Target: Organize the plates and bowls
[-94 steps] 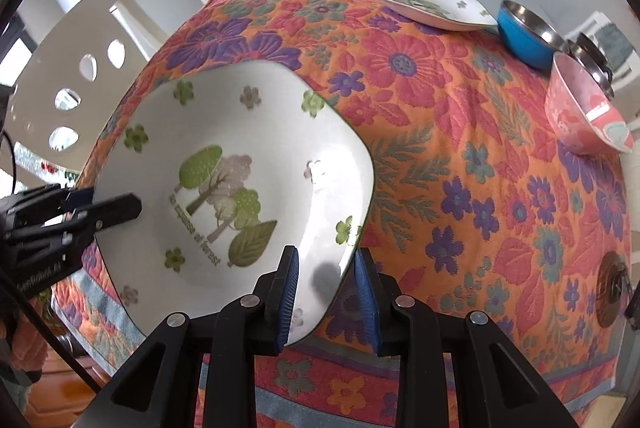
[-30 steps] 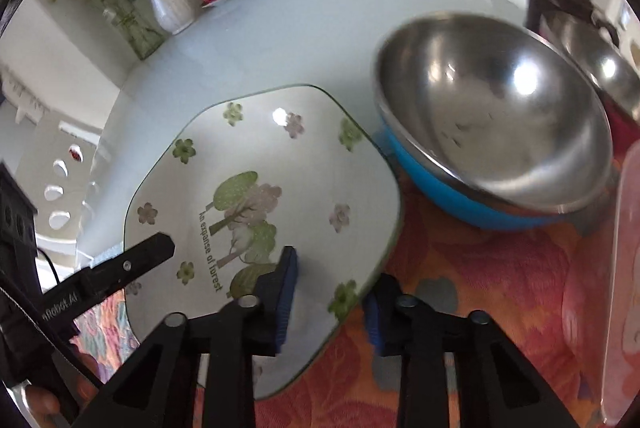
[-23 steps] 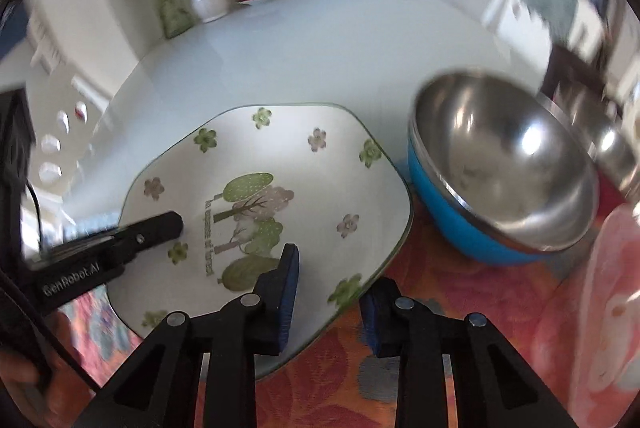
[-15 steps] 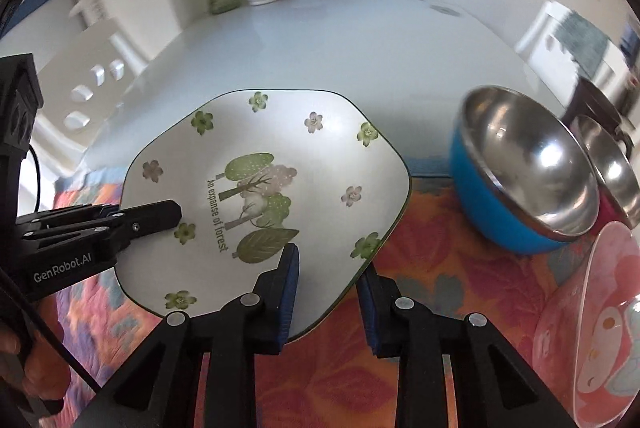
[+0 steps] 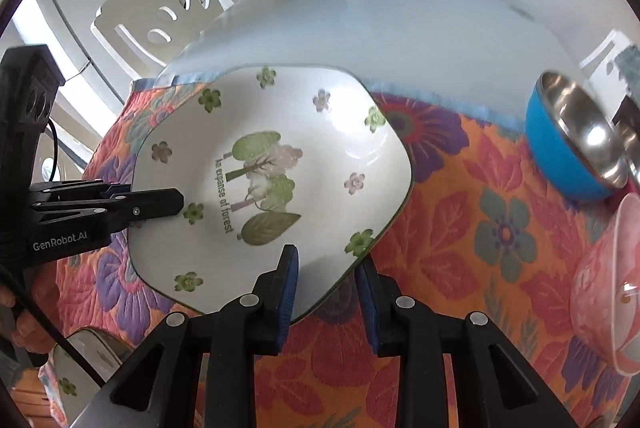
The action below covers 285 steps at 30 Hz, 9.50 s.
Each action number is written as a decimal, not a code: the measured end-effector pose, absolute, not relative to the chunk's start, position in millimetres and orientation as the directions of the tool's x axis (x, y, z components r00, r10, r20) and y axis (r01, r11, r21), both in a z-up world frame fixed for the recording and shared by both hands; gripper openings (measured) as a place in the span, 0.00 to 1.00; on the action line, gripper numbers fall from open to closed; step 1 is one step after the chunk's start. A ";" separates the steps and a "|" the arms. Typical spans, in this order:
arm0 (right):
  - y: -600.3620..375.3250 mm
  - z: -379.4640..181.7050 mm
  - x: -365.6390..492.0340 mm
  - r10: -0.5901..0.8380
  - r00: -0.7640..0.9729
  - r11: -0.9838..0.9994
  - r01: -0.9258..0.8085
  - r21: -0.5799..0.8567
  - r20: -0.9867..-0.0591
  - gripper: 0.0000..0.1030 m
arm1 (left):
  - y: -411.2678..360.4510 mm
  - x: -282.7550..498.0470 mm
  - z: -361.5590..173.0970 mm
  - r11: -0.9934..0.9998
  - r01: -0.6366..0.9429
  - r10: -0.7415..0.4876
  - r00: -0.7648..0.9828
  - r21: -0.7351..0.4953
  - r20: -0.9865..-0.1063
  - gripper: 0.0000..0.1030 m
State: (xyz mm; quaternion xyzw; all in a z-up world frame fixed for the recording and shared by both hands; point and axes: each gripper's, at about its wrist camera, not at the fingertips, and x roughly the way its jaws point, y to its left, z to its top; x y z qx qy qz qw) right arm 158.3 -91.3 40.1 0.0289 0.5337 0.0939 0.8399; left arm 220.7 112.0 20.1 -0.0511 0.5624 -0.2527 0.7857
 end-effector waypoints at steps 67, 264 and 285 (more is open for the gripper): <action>-15.5 80.5 -94.1 0.191 0.365 0.980 -0.116 0.159 -0.911 0.29 | 187.6 -17.1 66.6 0.805 0.481 -0.490 0.210 -0.347 -0.846 0.20; -210.8 171.3 -31.9 0.133 0.406 0.937 0.246 0.248 -0.904 0.46 | -65.7 143.0 192.9 0.816 0.542 -0.367 0.218 -0.201 -0.904 0.41; -351.2 135.5 131.4 0.181 0.447 0.692 0.575 0.436 -0.876 0.53 | -152.4 279.2 122.6 0.821 0.525 -0.400 0.251 -0.223 -0.881 0.62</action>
